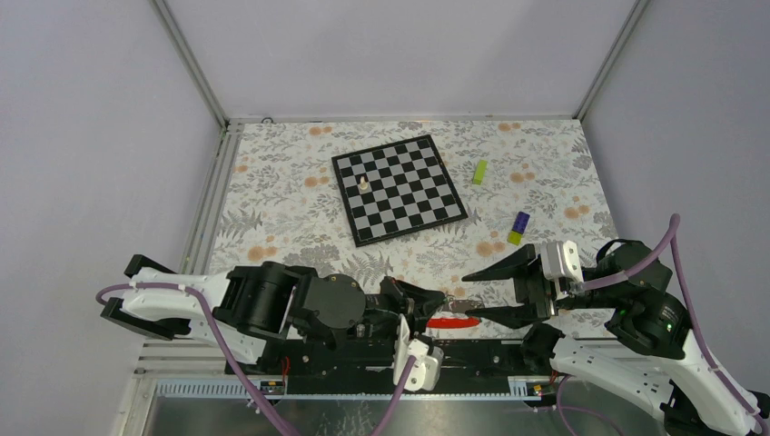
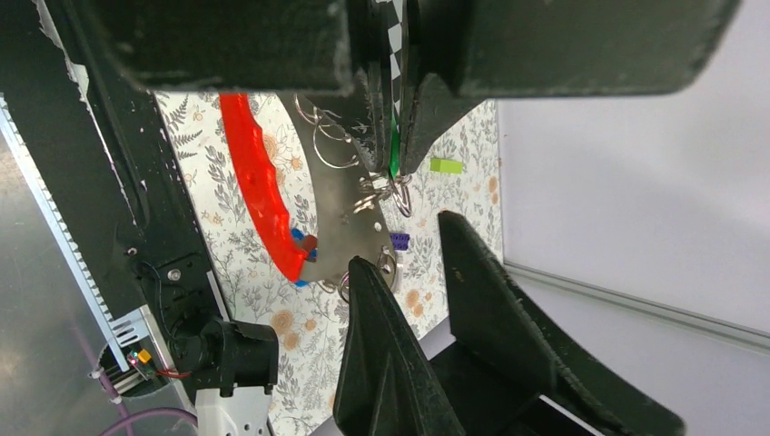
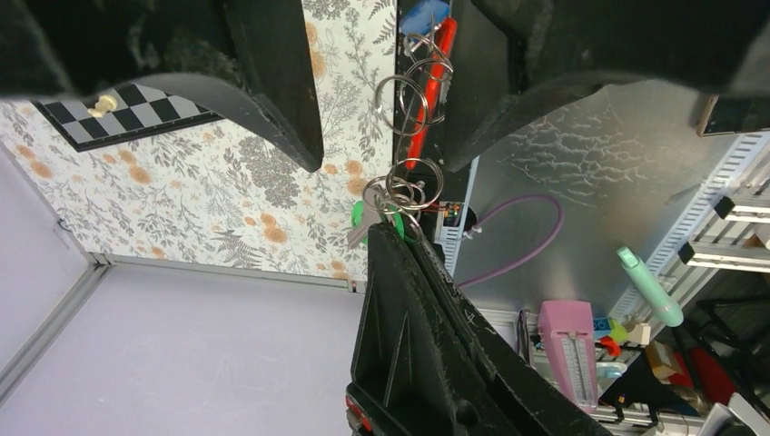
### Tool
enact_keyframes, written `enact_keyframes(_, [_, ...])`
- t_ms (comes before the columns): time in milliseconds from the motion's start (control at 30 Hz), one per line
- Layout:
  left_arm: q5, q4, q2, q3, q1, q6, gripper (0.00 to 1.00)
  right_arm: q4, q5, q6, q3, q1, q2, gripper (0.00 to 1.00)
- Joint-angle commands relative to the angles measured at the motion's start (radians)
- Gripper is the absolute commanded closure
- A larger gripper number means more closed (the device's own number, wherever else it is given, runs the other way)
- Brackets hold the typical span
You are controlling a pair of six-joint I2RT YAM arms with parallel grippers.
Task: Remove the keys from the keyring
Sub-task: Remove the key from the keyring.
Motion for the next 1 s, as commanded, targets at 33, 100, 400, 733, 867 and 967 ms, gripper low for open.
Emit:
enact_keyframes(33, [0.013,0.036,0.006,0.047,0.001,0.019,1.0,0.038,-0.01,0.005,0.001,0.004,-0.001,0.38])
enact_keyframes(100, [0.019,0.03,0.007,0.046,0.001,0.021,1.0,0.039,-0.002,0.003,0.007,0.004,-0.003,0.37])
enact_keyframes(400, [0.095,0.009,-0.014,0.009,0.001,0.091,1.0,0.018,0.136,0.002,0.069,0.004,0.012,0.57])
enact_keyframes(733, [0.154,0.013,-0.051,-0.051,0.001,0.219,1.0,-0.112,0.299,-0.01,0.149,0.005,0.082,0.57])
enact_keyframes(867, [0.163,0.014,-0.06,-0.058,0.001,0.253,1.0,-0.177,0.255,-0.046,0.112,0.005,0.115,0.53])
enact_keyframes(967, [0.168,0.014,-0.059,-0.056,0.001,0.259,1.0,-0.188,0.229,-0.058,0.079,0.004,0.122,0.53])
